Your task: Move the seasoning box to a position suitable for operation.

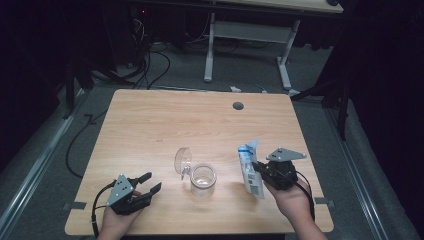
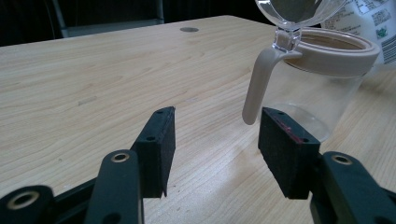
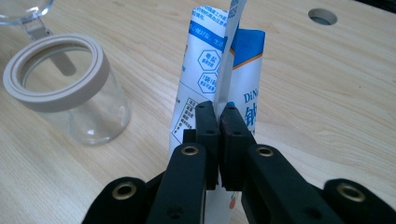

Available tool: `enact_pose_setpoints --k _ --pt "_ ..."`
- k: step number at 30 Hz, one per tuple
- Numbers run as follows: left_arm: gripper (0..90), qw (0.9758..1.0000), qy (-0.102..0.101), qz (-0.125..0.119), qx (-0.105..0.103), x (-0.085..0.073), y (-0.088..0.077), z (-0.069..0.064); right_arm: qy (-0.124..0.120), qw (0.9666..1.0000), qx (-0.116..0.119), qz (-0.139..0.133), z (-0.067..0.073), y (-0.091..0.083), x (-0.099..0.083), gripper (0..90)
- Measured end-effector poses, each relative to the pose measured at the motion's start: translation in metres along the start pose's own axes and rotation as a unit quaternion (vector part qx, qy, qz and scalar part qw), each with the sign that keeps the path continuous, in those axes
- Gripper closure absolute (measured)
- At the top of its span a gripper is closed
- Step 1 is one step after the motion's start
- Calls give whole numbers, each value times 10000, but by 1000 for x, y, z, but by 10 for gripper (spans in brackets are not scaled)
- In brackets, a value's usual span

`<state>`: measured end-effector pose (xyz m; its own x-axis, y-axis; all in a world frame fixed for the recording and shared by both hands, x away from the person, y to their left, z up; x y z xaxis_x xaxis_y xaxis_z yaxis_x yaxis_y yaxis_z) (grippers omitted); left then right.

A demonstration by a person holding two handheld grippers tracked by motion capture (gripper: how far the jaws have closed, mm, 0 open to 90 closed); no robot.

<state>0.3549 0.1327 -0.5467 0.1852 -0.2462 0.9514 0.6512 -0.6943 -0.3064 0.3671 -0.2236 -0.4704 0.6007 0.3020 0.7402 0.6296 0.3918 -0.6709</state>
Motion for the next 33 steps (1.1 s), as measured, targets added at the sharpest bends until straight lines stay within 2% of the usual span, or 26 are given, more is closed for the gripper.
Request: enact_pose_setpoints --k 1,8,9,15,18,27,30,33 --pt "466 10000 4 -4 2 0 0 0 -73 9999 -13 104 1 1 0 884" --pt "463 10000 11 30 -46 -1 2 -2 -193 9991 7 379 1 0 3 886" --pt "463 10000 6 11 -49 -1 2 -2 -244 9985 21 492 2 1 3 888" --pt "463 10000 -4 -12 -51 0 1 -2 -274 9970 79 718 0 0 4 889" --pt "462 10000 -11 -49 -46 1 0 -2 -322 9946 89 983 0 -1 4 890" --pt "460 9999 7 -77 -68 2 0 -4 -488 9905 30 1288 0 -4 7 893" --pt "460 9999 15 -85 -75 2 1 -5 -462 9899 47 1342 1 -5 8 894" --pt "459 9999 28 -92 -85 2 1 -6 -479 9877 69 1487 3 -5 9 896"
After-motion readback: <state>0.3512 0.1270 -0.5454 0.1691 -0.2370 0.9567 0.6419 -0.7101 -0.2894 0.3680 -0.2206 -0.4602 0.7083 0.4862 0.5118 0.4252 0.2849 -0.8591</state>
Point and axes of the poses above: each handheld gripper's, and its own axes: y roughly forward along the jaws, x roughly out of its top, z roughly to its left, the point moved 8 cm from there along y, roughly forward along the jaws, and after that the axes turned 5 degrees about y, right-handed, at the moved point
